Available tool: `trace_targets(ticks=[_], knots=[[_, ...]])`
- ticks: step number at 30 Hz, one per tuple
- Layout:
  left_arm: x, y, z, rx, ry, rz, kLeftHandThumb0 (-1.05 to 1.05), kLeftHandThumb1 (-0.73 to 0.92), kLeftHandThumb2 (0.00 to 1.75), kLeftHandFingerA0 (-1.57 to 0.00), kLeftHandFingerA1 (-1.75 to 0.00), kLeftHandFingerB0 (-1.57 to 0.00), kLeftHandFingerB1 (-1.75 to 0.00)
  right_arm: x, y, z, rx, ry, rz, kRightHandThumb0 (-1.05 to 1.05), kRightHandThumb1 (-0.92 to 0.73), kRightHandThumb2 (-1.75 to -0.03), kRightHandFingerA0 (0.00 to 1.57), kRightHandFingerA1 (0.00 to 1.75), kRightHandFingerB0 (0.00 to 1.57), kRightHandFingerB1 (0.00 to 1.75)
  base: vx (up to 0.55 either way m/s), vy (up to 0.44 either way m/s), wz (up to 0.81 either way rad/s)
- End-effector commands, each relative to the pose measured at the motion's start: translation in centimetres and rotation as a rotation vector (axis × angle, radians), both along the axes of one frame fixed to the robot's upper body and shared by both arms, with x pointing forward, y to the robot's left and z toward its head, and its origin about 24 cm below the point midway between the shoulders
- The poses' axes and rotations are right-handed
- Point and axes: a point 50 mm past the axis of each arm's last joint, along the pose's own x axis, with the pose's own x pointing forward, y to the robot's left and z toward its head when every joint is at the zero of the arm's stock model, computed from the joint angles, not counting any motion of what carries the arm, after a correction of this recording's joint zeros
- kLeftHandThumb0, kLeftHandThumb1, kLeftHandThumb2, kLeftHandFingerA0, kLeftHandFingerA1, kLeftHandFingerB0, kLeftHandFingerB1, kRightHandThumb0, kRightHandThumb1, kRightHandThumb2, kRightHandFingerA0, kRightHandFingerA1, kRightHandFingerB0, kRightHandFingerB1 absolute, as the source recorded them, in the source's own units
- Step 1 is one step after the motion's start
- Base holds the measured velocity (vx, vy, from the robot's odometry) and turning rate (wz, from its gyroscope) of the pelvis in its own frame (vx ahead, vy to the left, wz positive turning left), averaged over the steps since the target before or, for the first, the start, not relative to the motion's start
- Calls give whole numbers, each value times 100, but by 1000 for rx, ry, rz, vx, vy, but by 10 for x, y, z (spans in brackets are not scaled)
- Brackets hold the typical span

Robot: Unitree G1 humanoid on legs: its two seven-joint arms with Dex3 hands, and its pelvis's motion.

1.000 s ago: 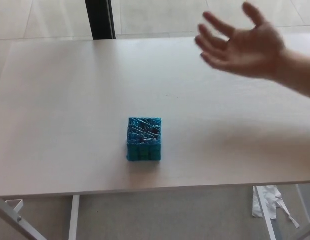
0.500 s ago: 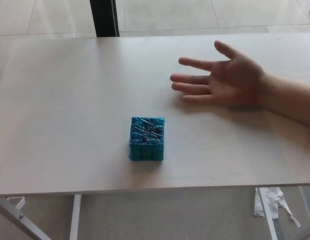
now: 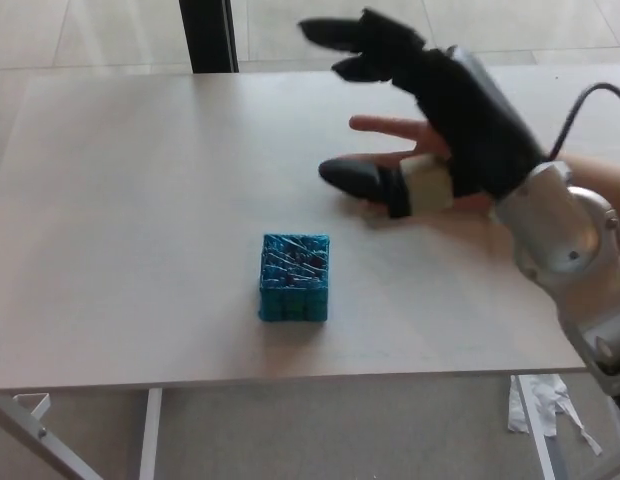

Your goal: The robot uses its right hand to pick up a cube kept in the middle of the desk infront of it and hands it to a person

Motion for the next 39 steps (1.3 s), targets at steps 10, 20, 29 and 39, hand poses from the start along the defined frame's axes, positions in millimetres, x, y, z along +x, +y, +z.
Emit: trace_targets(ticks=[10,20,29,39], knots=[[-1,2,2,50,71,-36,-62,56,58,-73,-57,-55,-39,10,33,-78,-589,112,11,-81,-62,-59,31,68,36,46,0,0,0],[3,3,4,51,83,-66,-64,56,58,-69,-59,-56,-40,3,36,-100,-763,120,6,-83,-66,-61,28,63,34,44,0,0,0],[3,1,2,61,129,-109,-66,56,58,-67,-61,-57,-41,-3,46,-105,-802,97,-42,-85,-63,-59,38,77,30,42,0,0,0],[3,-2,-2,50,145,-114,-66,57,58,-73,-68,-56,-40,-15,44,-133,-542,34,-269,-43,-67,-66,88,164,46,53,0,0,0]])
